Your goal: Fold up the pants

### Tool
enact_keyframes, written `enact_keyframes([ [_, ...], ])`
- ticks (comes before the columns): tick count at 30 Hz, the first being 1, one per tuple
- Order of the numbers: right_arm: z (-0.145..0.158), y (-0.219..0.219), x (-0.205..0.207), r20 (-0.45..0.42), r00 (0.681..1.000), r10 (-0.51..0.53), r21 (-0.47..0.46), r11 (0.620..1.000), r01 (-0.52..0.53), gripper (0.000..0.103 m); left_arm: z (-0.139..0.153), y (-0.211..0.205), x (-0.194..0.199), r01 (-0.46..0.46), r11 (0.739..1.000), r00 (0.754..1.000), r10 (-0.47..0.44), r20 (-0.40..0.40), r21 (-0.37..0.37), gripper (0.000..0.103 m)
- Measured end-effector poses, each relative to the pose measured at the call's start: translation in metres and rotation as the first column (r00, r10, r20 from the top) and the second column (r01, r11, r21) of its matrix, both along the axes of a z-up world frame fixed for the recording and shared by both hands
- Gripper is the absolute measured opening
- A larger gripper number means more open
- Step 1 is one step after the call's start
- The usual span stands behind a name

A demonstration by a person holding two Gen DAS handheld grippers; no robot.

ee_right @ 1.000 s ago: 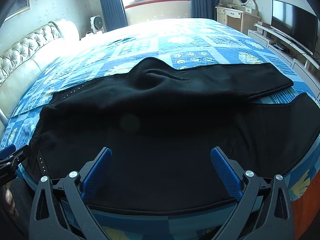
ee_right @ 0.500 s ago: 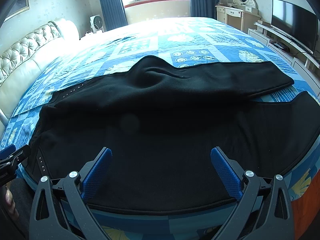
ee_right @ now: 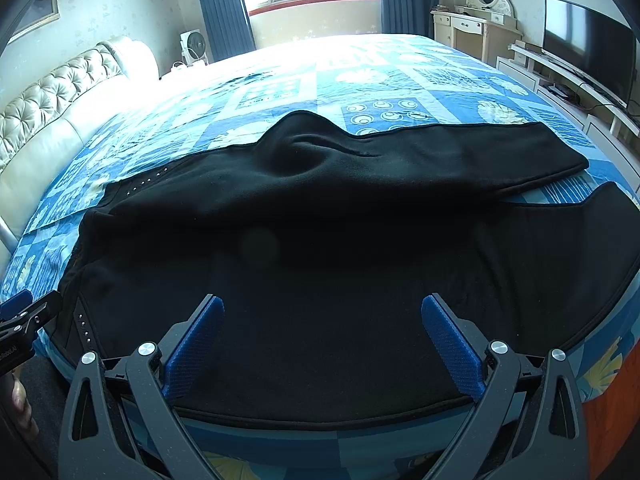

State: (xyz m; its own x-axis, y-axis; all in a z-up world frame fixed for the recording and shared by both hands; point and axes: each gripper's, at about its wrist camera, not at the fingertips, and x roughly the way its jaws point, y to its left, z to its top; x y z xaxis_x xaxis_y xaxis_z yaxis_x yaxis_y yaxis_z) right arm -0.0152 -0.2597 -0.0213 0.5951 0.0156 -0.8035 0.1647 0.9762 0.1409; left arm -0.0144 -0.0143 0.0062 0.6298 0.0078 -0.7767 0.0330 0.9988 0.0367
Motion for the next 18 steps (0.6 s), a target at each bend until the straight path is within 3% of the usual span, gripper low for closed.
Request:
enact_keyframes([
  [18, -0.0005, 0.0011, 0.0003, -0.002, 1.0, 0.003, 0.003, 1.0, -0.003, 0.099, -0.0015, -0.002, -0.0011, 0.0, 1.0, 1.0, 0.0, 0.0, 0.002, 0.101],
])
